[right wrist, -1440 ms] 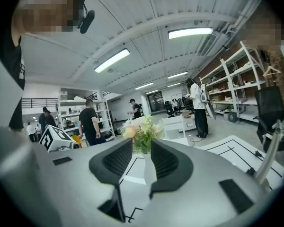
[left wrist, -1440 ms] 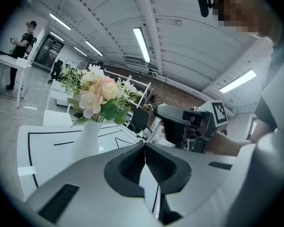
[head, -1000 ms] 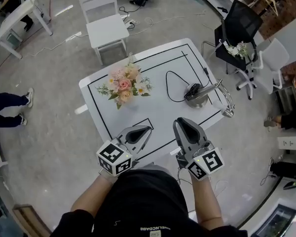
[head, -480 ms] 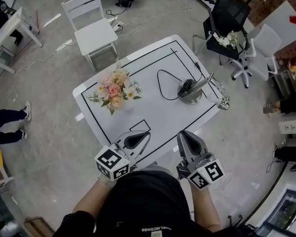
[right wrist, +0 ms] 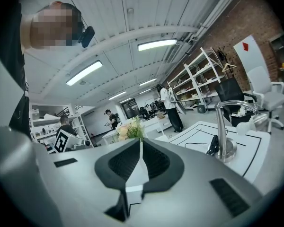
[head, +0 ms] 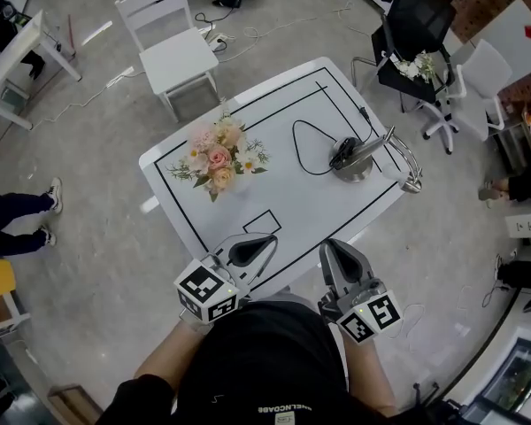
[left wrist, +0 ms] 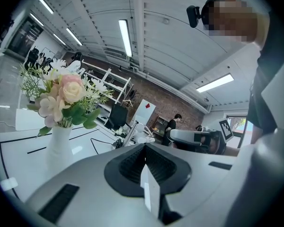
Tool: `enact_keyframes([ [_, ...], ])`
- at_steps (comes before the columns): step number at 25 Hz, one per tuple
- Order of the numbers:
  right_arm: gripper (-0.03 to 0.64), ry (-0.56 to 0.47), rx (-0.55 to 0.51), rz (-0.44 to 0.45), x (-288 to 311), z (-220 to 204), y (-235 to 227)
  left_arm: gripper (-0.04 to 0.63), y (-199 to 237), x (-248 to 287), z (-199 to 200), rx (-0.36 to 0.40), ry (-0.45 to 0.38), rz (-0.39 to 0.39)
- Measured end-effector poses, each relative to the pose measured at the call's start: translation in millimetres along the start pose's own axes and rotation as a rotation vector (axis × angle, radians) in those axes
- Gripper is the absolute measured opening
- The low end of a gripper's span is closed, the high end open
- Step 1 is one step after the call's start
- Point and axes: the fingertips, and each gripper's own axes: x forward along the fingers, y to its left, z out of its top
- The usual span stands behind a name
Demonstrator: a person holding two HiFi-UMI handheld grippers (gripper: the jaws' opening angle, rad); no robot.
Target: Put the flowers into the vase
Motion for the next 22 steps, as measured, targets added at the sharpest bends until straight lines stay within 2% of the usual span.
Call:
enact_keyframes([
  [22,0.029,0.056,-0.033,0.028,14,-7,21,0.005,9,-22,3,-0.022,-0.041,0.011],
])
